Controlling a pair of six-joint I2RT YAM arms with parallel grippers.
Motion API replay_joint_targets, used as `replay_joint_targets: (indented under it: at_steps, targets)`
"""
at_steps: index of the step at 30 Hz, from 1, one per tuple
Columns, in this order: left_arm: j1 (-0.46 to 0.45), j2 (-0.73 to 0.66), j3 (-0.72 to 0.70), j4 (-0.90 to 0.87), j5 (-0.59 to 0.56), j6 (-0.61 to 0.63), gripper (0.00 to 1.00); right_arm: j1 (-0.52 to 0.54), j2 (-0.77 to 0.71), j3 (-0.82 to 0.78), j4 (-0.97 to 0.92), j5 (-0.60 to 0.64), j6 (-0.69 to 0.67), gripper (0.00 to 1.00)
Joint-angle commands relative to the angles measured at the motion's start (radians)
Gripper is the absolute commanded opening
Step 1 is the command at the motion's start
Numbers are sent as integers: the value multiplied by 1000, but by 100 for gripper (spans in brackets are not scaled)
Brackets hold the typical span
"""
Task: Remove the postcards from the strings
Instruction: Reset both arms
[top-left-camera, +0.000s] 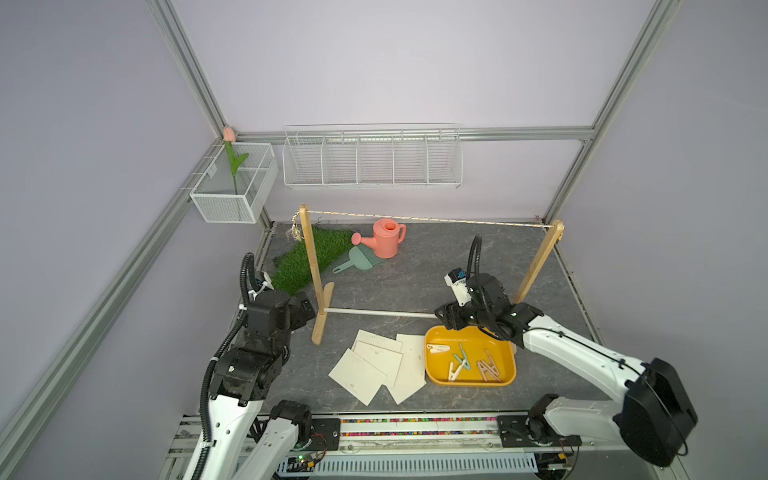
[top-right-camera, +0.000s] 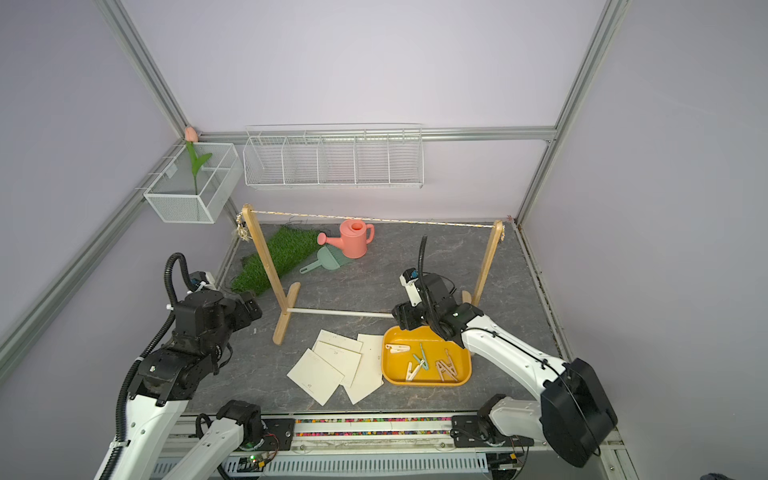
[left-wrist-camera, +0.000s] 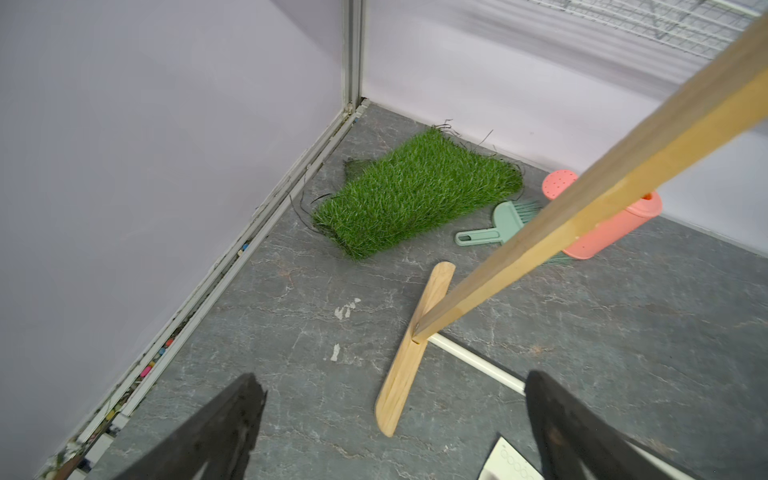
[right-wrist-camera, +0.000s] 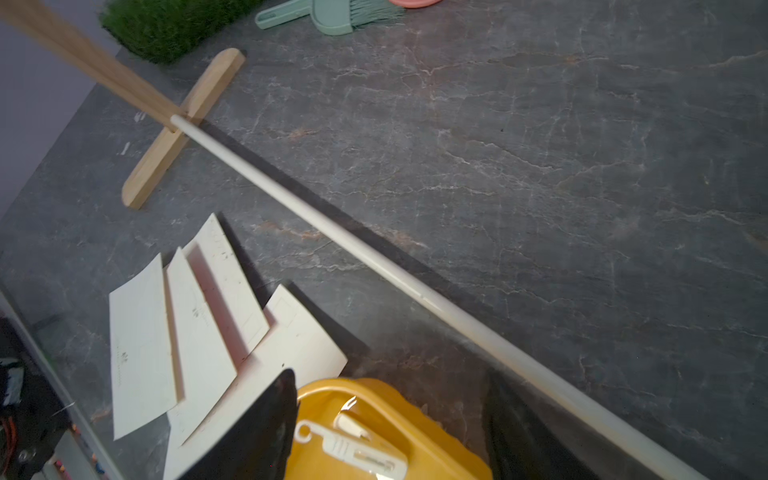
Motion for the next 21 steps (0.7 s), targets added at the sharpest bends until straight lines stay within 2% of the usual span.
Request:
replay_joint_targets:
  at_steps: [1,6,12,21]
  targets:
    - [28,20,-12,7,-14,11,100,-79,46,47,63,-107,-12,71]
    - [54,83,-20,20,-46,33,100,-254,44,4,62,-172,-43,72]
    - [109,168,-66,104,-17,17,100,-460,10,-40,58,-179,-61,73]
    - [110,103,-221,298,-48,19,100,-693,31,-50,135,-214,-15,73]
